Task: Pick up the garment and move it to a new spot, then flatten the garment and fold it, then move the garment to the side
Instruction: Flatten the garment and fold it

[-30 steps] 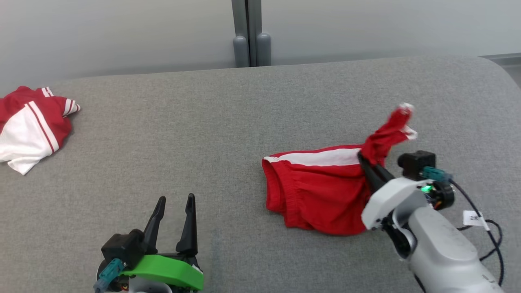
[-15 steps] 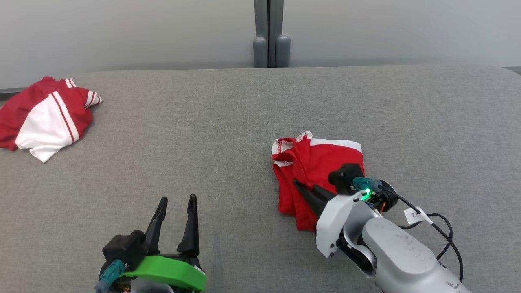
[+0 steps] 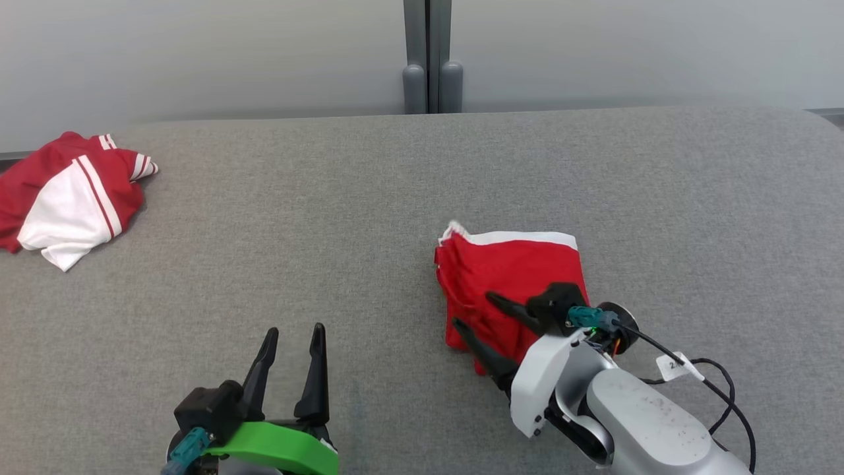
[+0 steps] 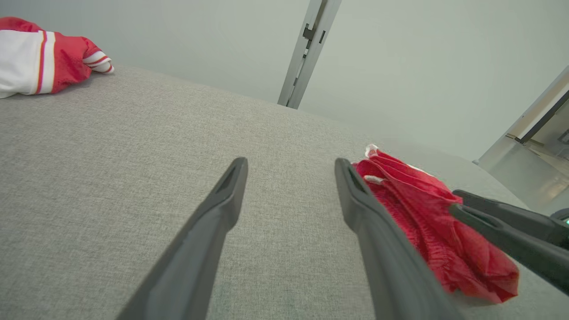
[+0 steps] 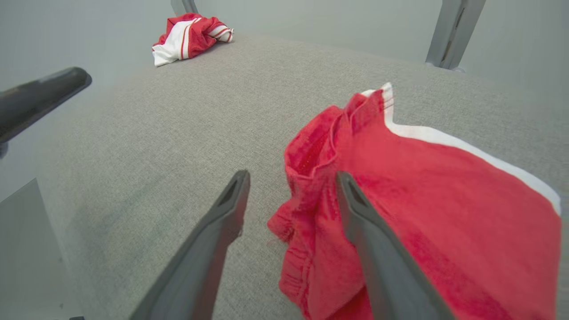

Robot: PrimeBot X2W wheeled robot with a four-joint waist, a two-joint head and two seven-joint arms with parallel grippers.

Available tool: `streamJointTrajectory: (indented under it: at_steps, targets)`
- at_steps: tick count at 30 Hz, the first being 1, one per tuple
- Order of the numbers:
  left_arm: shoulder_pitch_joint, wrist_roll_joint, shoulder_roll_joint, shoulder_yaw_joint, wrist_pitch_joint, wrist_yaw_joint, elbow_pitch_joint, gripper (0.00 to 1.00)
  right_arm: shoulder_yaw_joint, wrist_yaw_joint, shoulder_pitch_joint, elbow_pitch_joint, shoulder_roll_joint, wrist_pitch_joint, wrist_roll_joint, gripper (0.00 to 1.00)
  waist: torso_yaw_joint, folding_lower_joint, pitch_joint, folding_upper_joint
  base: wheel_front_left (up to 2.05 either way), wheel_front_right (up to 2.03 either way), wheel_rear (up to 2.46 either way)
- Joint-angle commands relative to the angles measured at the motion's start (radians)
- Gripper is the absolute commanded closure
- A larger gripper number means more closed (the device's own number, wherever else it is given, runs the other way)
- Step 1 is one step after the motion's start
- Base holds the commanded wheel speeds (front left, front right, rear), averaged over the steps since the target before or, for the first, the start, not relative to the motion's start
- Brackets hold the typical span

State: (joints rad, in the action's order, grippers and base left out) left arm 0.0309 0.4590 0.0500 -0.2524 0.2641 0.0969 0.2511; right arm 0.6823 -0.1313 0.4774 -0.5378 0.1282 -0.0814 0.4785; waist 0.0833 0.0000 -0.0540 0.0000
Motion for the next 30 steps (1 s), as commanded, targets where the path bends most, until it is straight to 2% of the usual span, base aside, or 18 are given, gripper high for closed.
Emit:
streamJointTrajectory:
  at_steps: [1, 3, 4, 8, 13, 14, 15, 16, 17, 19, 24, 30]
  targets:
    - [-0.013, 0.007, 0.001, -0.001, 0.0, 0.0, 0.002, 0.0, -0.009, 0.001, -0.018, 0.014, 0.006, -0.015, -0.009, 0.0, -0.004, 0.0, 0.004, 0.0, 0.0, 0.0, 0.0]
    - [-0.018, 0.006, 0.001, -0.009, 0.0, 0.001, 0.007, 0.0, -0.054, 0.001, -0.029, 0.054, 0.009, -0.048, -0.024, 0.0, -0.009, 0.0, 0.01, 0.0, 0.0, 0.0, 0.0]
    - [-0.021, 0.008, 0.001, -0.016, 0.0, 0.001, 0.01, 0.0, -0.129, 0.001, -0.047, 0.086, 0.012, -0.077, -0.046, 0.0, -0.011, 0.0, 0.017, 0.0, 0.0, 0.0, 0.0]
    - [-0.022, 0.008, 0.001, -0.021, 0.0, 0.001, 0.012, 0.0, -0.263, 0.001, -0.067, 0.088, 0.006, -0.117, -0.087, 0.0, -0.007, 0.0, 0.02, 0.0, 0.0, 0.0, 0.0]
    - [-0.018, 0.006, 0.001, -0.02, 0.0, 0.002, 0.013, 0.0, -0.335, 0.001, -0.07, 0.026, 0.007, -0.138, -0.165, 0.0, -0.002, 0.0, 0.014, 0.0, 0.0, 0.0, 0.0]
    - [-0.016, 0.006, 0.001, -0.02, 0.0, 0.002, 0.014, 0.0, -0.339, 0.001, -0.07, 0.003, 0.003, -0.144, -0.188, 0.18, 0.0, 0.0, 0.012, 0.0, 0.0, 0.0, 0.0]
    - [-0.013, 0.006, 0.001, -0.02, 0.0, 0.002, 0.016, 0.0, -0.338, 0.001, -0.069, -0.02, 0.003, -0.149, -0.213, 0.53, 0.002, 0.0, 0.01, 0.0, 0.0, 0.0, 0.0]
    - [-0.01, 0.005, 0.001, -0.02, 0.0, 0.003, 0.016, 0.0, -0.335, 0.001, -0.068, -0.04, 0.001, -0.153, -0.231, 0.6, 0.003, 0.0, 0.008, 0.0, 0.0, 0.0, 0.0]
    - [-0.008, 0.003, 0.001, -0.018, 0.0, 0.004, 0.017, 0.0, -0.333, 0.001, -0.068, -0.064, -0.004, -0.158, -0.248, 0.77, 0.005, 0.0, 0.007, 0.0, 0.0, 0.0, 0.0]
    - [-0.004, -0.003, 0.001, -0.014, 0.0, 0.003, 0.02, 0.0, -0.326, 0.001, -0.068, -0.104, -0.015, -0.164, -0.263, 1.0, 0.009, 0.0, 0.002, 0.0, 0.0, 0.0, 0.0]
    - [0.0, -0.007, 0.001, 0.0, 0.0, 0.005, 0.024, 0.0, -0.29, 0.001, -0.045, -0.174, -0.045, -0.177, -0.265, 1.0, 0.015, 0.0, -0.006, 0.0, 0.0, 0.0, 0.0]
    - [0.008, -0.014, 0.001, 0.016, 0.0, 0.008, 0.026, 0.0, -0.201, 0.001, -0.003, -0.229, -0.068, -0.184, -0.241, 1.0, 0.019, 0.0, -0.015, 0.0, 0.0, 0.0, 0.0]
